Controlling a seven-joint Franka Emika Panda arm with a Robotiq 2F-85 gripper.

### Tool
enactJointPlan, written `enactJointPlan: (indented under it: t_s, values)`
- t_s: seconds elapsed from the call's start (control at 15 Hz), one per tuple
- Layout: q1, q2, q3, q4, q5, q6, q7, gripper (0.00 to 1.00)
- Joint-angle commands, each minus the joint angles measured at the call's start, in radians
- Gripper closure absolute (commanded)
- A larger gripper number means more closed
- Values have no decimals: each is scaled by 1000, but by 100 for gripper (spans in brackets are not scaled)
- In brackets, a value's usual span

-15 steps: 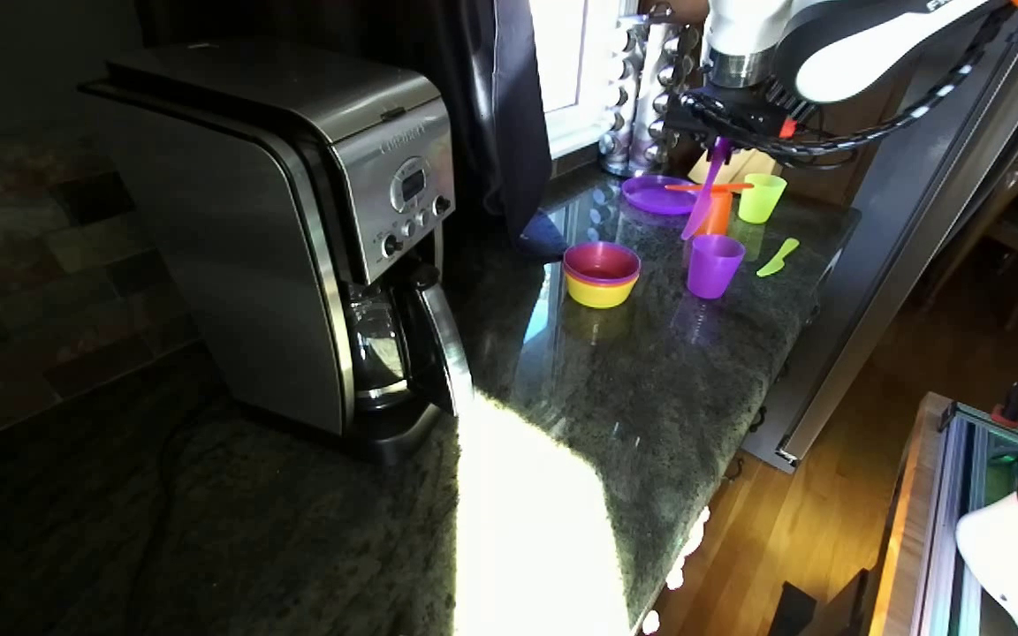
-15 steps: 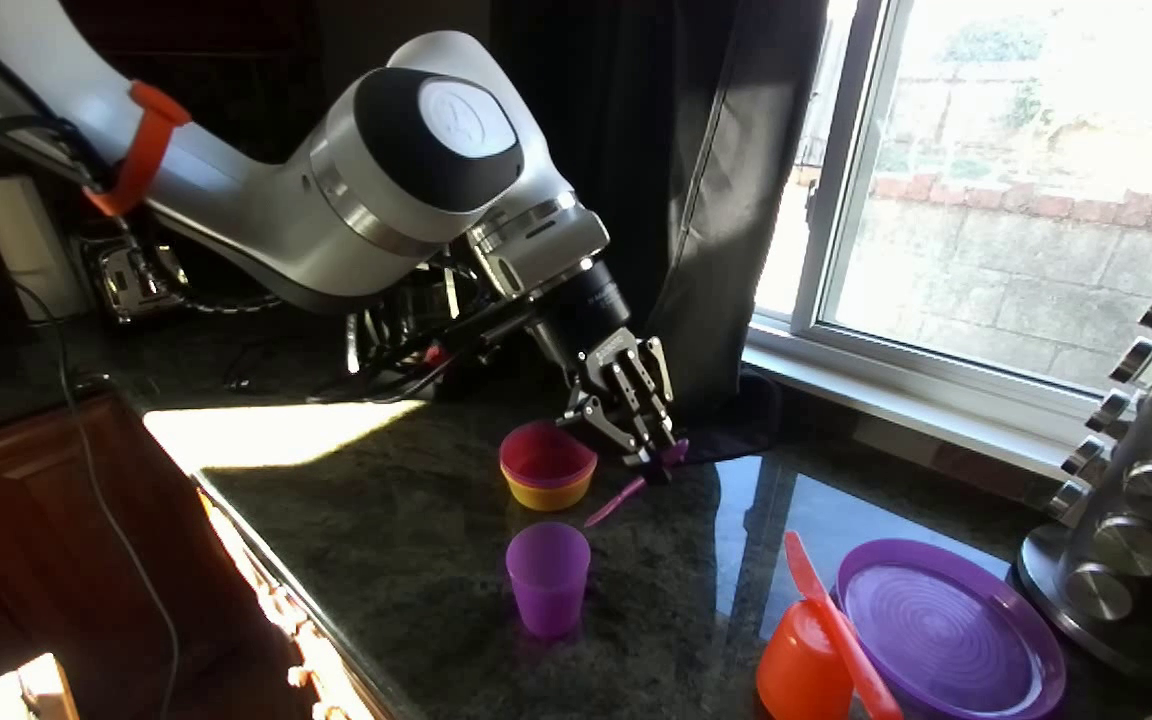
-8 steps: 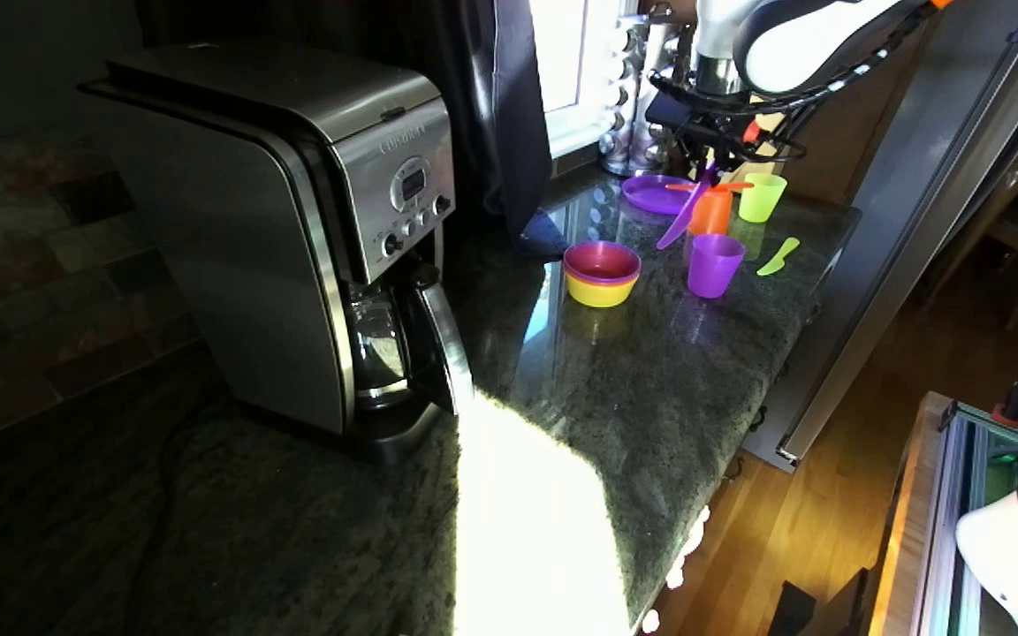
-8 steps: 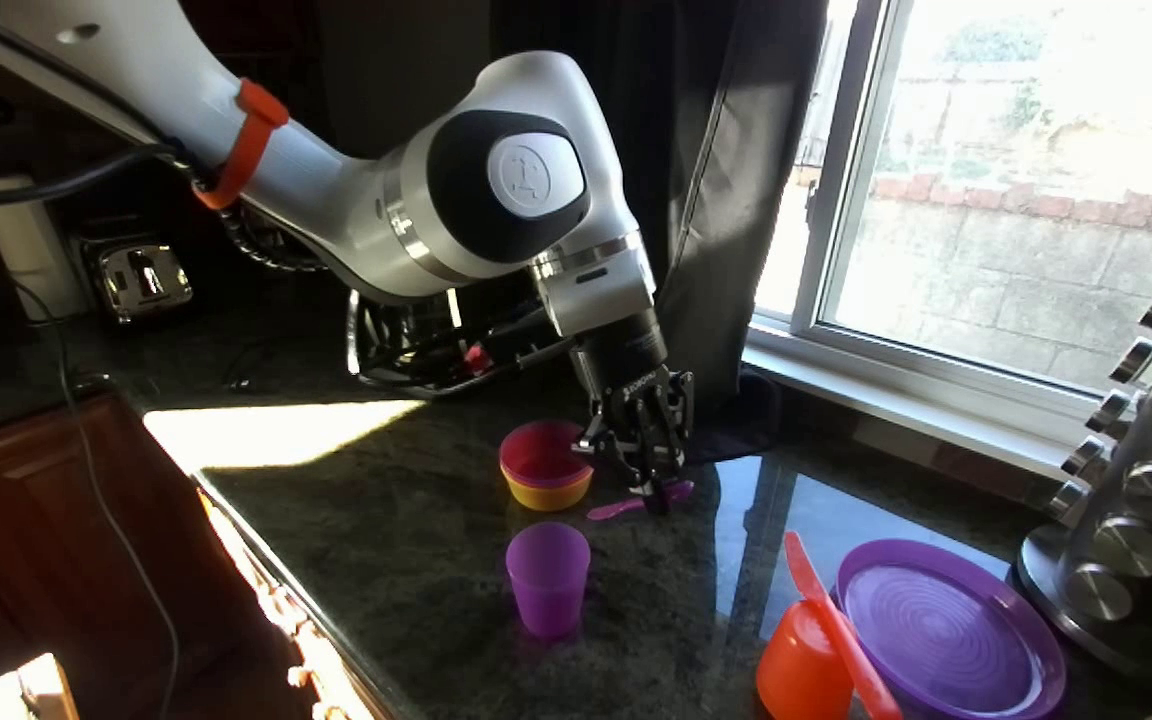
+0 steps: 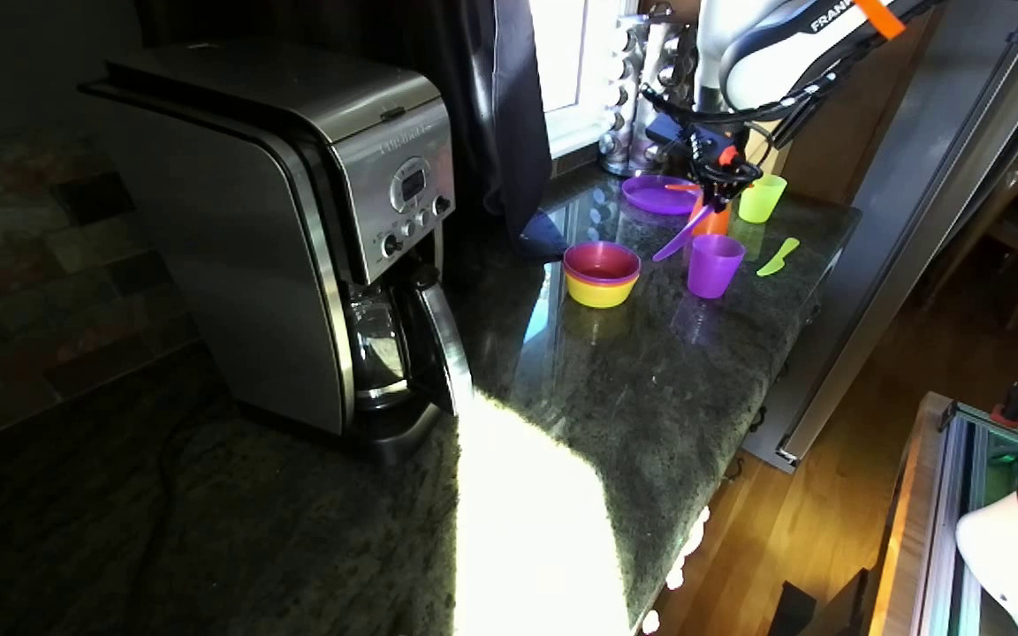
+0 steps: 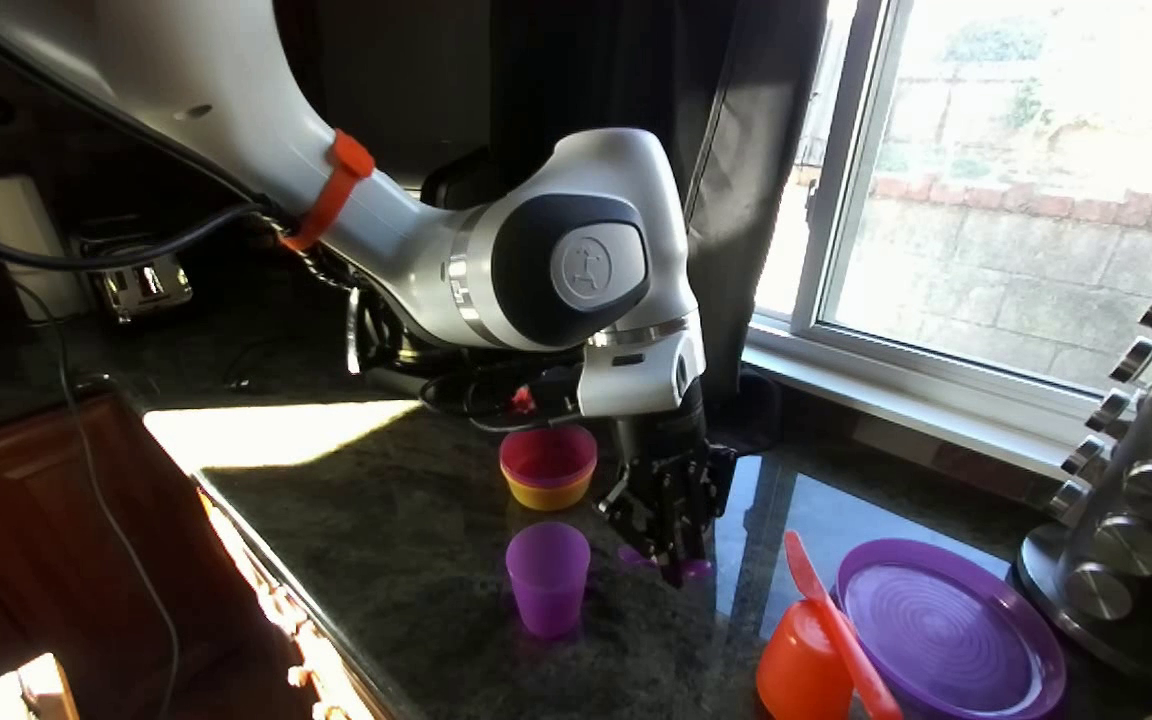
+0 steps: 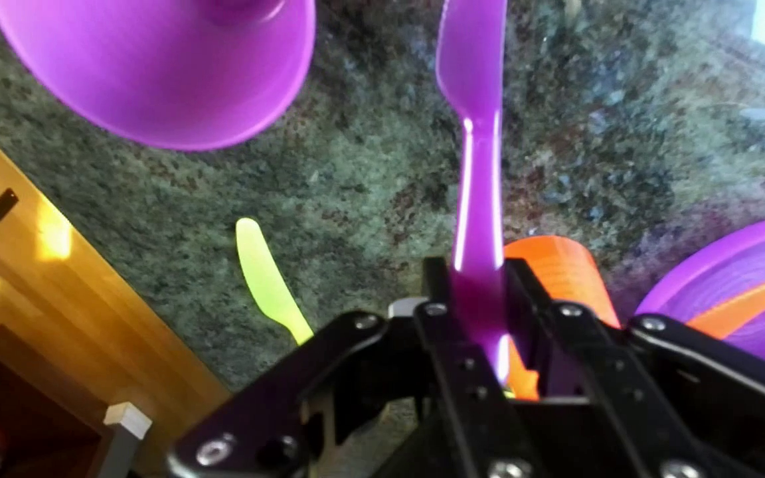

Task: Put the purple knife on the counter

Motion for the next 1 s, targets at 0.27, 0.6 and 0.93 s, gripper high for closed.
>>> enactJointPlan:
  t_s: [0.27, 0.6, 0.93]
  values:
    - [14, 104, -32, 61, 107, 5, 59, 56]
    - [23, 108, -38, 69, 116, 9, 85, 23]
    - [23, 19, -22, 22, 87, 43, -115, 0]
